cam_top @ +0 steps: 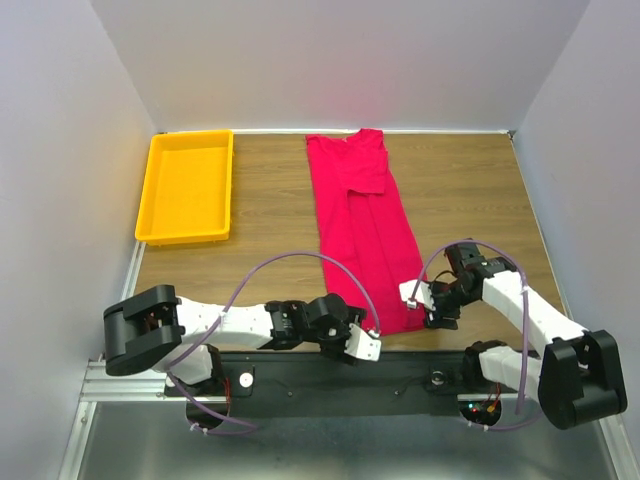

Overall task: Fold and stack the t-shirts
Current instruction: Fold the tshirt

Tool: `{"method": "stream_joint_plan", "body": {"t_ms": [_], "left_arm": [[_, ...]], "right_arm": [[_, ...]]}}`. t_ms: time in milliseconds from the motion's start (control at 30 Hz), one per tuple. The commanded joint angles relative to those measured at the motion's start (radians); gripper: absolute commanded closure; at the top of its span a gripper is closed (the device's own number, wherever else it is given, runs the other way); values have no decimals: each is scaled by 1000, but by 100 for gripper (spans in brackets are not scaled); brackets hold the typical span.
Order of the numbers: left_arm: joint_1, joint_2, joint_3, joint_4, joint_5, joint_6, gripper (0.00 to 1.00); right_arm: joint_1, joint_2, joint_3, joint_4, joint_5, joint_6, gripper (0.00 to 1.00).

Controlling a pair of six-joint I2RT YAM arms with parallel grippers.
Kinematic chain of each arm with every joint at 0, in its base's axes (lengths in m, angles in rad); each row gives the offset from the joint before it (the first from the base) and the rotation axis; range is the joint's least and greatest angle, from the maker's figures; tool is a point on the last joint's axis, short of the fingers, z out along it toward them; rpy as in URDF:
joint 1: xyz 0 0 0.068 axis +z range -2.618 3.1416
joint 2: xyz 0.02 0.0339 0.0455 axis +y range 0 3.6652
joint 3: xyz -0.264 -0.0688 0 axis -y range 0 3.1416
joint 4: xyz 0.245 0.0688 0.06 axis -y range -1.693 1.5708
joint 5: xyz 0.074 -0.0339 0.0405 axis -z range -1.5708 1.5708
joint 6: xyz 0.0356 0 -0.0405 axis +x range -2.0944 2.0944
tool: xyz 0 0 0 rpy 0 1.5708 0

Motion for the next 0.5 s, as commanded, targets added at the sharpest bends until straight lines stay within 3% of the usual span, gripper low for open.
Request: {"method": "stream_joint_plan", "body": {"t_ms": [0, 200, 467], "left_arm": [[-5, 12, 37, 34, -19, 30, 22], [-3, 46, 53, 35, 7, 29, 26], [-3, 133, 88, 35, 11, 36, 39]], "right_arm": [[-7, 16, 16, -18, 20, -92, 32], [-7, 59, 31, -50, 6, -155, 32], [-7, 113, 36, -50, 9, -180, 34]]}}
